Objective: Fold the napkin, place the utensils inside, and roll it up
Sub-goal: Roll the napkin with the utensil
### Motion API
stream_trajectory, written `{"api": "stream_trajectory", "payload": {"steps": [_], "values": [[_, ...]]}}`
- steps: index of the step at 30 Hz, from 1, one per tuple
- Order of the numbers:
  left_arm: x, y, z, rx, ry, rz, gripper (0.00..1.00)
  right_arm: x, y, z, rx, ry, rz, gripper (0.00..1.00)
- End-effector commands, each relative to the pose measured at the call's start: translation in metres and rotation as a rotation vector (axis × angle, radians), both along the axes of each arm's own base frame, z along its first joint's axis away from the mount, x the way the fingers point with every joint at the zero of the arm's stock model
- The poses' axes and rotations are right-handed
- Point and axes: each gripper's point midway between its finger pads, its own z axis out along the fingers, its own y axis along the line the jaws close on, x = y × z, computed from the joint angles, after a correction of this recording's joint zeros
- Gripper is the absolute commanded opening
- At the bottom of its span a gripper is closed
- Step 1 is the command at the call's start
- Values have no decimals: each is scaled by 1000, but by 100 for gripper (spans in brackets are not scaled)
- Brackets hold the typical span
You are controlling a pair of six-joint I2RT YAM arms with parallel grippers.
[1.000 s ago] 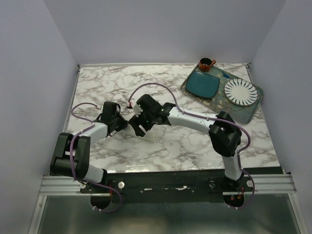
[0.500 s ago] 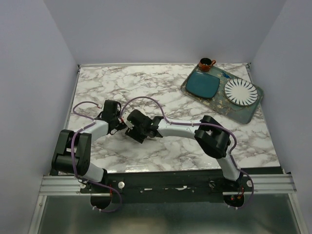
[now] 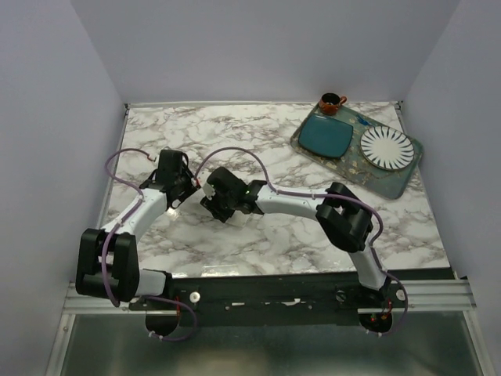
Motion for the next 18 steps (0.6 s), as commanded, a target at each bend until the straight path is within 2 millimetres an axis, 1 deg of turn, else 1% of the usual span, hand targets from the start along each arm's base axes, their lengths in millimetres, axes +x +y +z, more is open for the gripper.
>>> {"api": "stream_trajectory", "payload": {"steps": [1, 2, 3, 4, 5, 6, 7, 8, 9, 11, 12, 14, 15, 16, 17, 18], "values": [[8, 9, 44, 29, -95, 9, 49, -26, -16, -24, 30, 325, -39, 48], [7, 8, 44, 18, -93, 8, 49, -26, -14, -21, 50, 352, -40, 48], [6, 6, 43, 7, -92, 6, 49, -32, -12, -19, 74, 410, -19, 48], [6, -1, 45, -24, -98, -15, 48, -27, -15, -18, 93, 459, -48, 48], [5, -2, 45, -37, -97, -12, 48, -28, -16, -22, 101, 504, -52, 48], [3, -3, 43, -42, -95, -13, 46, -33, -13, -19, 130, 567, -27, 47], [3, -4, 43, -47, -101, -15, 46, -27, -17, -19, 146, 602, -49, 47], [2, -3, 43, -49, -99, -13, 45, -27, -18, -25, 146, 632, -58, 47], [-1, -2, 41, -43, -94, -8, 45, -23, -19, -23, 168, 668, -56, 47], [-2, -1, 41, -40, -101, -4, 45, -23, -19, -24, 185, 716, -59, 47], [-4, -1, 43, -43, -108, -8, 44, -25, -19, -25, 193, 751, -54, 47], [-3, -4, 45, -60, -121, -19, 43, -21, -19, -24, 216, 794, -72, 47], [-7, -9, 41, -83, -104, -36, 42, -24, -19, -27, 225, 837, -65, 47], [-7, -13, 39, -102, -103, -42, 42, -17, -21, -25, 242, 862, -86, 47], [-8, -17, 37, -117, -98, -52, 41, -16, -21, -25, 252, 887, -89, 47], [-11, -21, 29, -134, -76, -65, 39, -19, -20, -23, 266, 930, -74, 47]]}}
